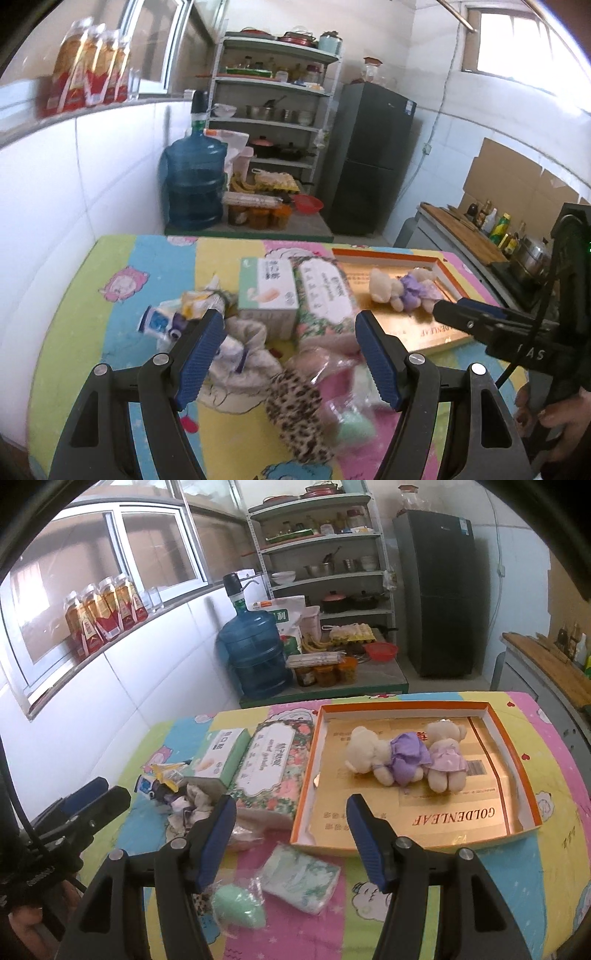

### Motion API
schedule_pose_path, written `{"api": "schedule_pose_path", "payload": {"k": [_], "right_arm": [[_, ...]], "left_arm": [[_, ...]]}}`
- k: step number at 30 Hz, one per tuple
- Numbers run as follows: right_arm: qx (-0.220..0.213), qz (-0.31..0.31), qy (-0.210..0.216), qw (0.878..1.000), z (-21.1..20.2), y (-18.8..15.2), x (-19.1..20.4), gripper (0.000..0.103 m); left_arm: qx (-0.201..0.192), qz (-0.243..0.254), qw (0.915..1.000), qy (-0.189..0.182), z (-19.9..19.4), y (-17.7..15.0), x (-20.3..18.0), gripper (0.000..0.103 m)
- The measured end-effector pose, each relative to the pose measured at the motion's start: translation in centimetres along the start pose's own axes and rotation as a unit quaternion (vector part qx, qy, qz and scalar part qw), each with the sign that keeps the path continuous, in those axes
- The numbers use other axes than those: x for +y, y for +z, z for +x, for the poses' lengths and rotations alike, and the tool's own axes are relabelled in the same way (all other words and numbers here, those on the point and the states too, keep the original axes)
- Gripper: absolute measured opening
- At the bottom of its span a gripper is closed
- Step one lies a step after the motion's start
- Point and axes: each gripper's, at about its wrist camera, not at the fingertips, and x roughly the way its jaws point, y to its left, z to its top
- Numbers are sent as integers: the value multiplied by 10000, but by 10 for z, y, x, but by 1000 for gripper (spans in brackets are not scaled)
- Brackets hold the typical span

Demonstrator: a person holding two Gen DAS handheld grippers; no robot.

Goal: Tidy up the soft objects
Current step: 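Move the left tool back to the pile and grasp the leopard-print plush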

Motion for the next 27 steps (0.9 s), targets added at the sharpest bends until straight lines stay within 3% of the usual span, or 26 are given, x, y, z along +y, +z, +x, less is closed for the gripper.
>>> {"api": "schedule_pose_path", "payload": {"k": [15,21,24,25,27], "right_arm": [[214,-25,-154,9997,3,-19,13,62],[315,-86,-88,9994,7,-22,14,62],[379,-124,-6,9992,10,-24,16,62],[412,-135,40,9991,11,-25,17,62],[478,-175,118,9986,14,-27,21,62]], "left_arm": [[889,-40,9955,-310,47,-63,17,74],[1276,-98,9908,-432,68,-79,18,59],[1391,-129,9889,-505,74,-85,17,34],[1426,-125,9884,-499,75,-87,17,21],[1445,-113,9885,-436,76,-89,16,14]]}}
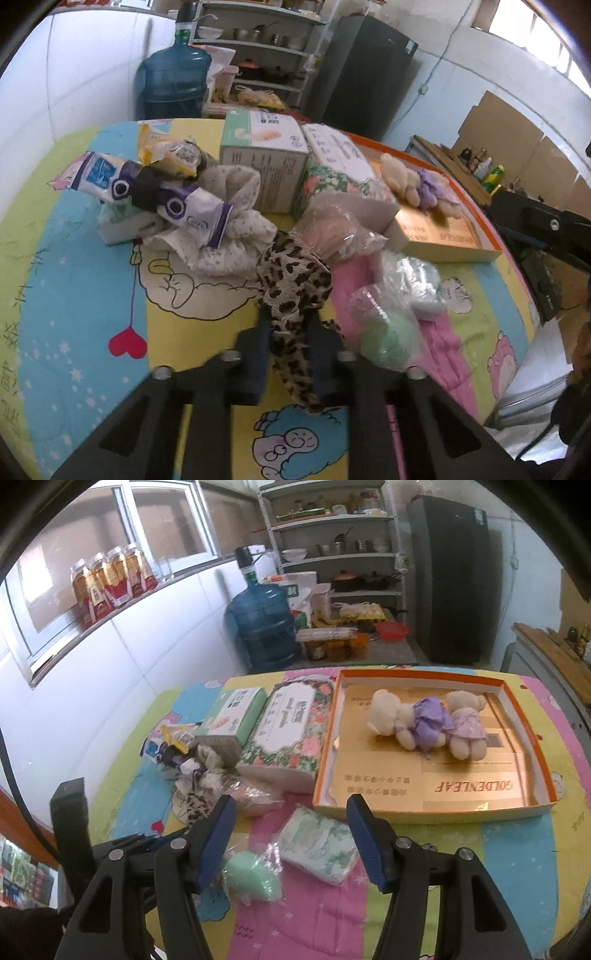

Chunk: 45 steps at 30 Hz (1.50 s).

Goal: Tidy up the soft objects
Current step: 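Move the left tool back to the pile and grasp the leopard-print plush, then lift the leopard-print plush with the left tool and carry it over the box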

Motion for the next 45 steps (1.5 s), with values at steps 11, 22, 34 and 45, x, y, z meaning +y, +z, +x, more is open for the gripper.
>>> {"api": "schedule_pose_path", "payload": {"k": [11,22,34,45], "right_arm": [[320,-299,546,9976,29,0,31,62],[692,-240,520,9960,81,12,35,76],[1093,-833,205,9903,123,13,51,76],[1031,-1034,124,9892,117,1,57,66]], "left_arm": [[-608,-91,9976,323,-40,2,11,10],[-816,-379,9943,571,-66,-1,44,10],[-843,-465,9934,627,-69,0,61,10],[-832,-504,9933,625,-66,0,64,10]]}}
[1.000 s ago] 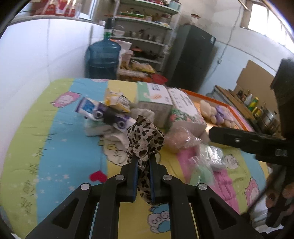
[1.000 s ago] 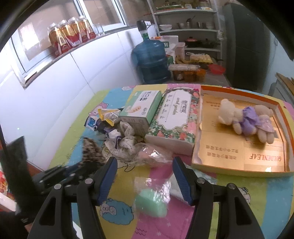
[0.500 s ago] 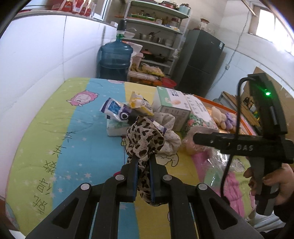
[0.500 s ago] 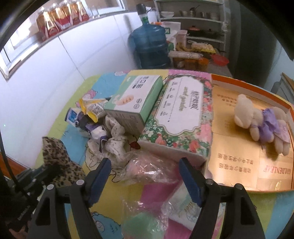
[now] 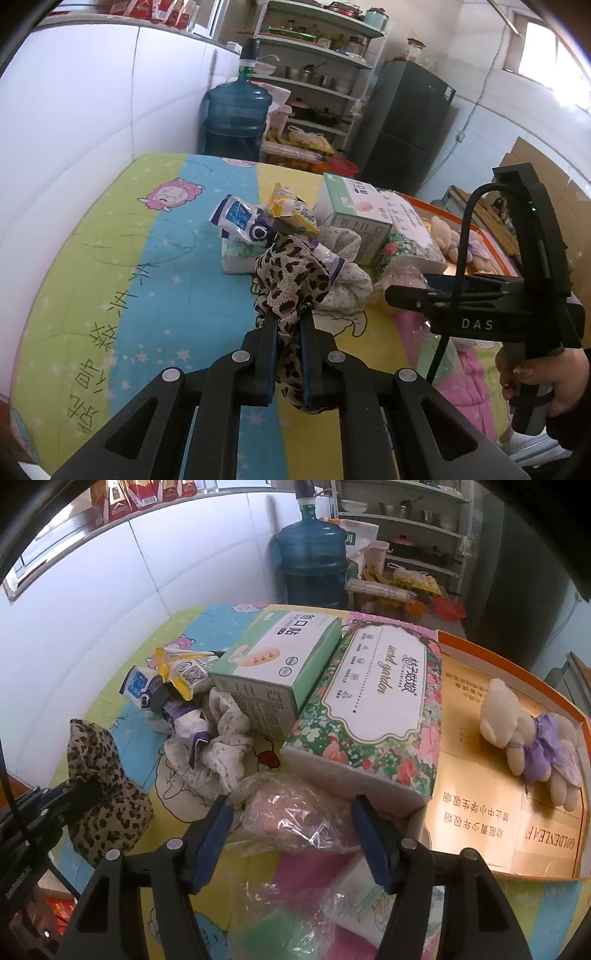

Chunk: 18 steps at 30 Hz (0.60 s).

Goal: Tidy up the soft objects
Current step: 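Lift the leopard-print plush with the left tool and carry it over the box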

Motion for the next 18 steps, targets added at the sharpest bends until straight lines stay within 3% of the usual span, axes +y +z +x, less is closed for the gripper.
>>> {"api": "schedule_pose_path", "payload": {"k": [18], "right_arm": [[-586,242,209,9978,-61,0,-3,66]], "left_arm": [[-164,269,9992,-256,-3,9,-26,10]]}}
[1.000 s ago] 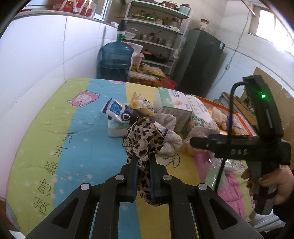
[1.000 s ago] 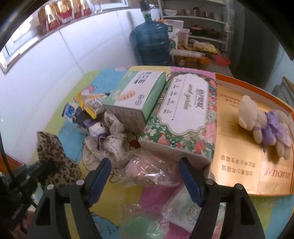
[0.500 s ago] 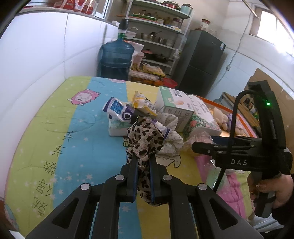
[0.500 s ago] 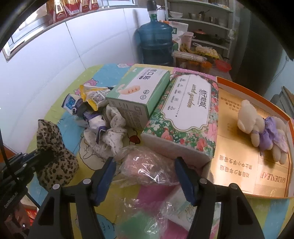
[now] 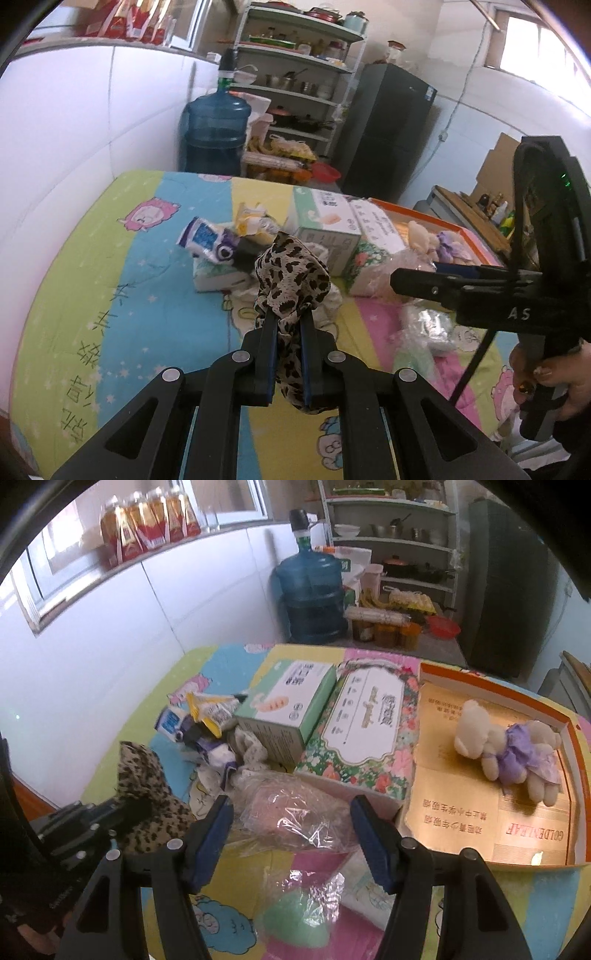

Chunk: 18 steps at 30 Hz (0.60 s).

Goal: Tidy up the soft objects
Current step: 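Lift the leopard-print plush with the left tool and carry it over the box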

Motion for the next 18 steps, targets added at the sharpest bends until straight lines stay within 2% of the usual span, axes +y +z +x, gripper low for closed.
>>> {"api": "schedule_pose_path", "payload": {"k": [18], "right_arm": [[-607,518,-376,9961,-61,-6,-45,66]], "left_arm": [[-83,624,9961,-620,11,21,-63,10]]}}
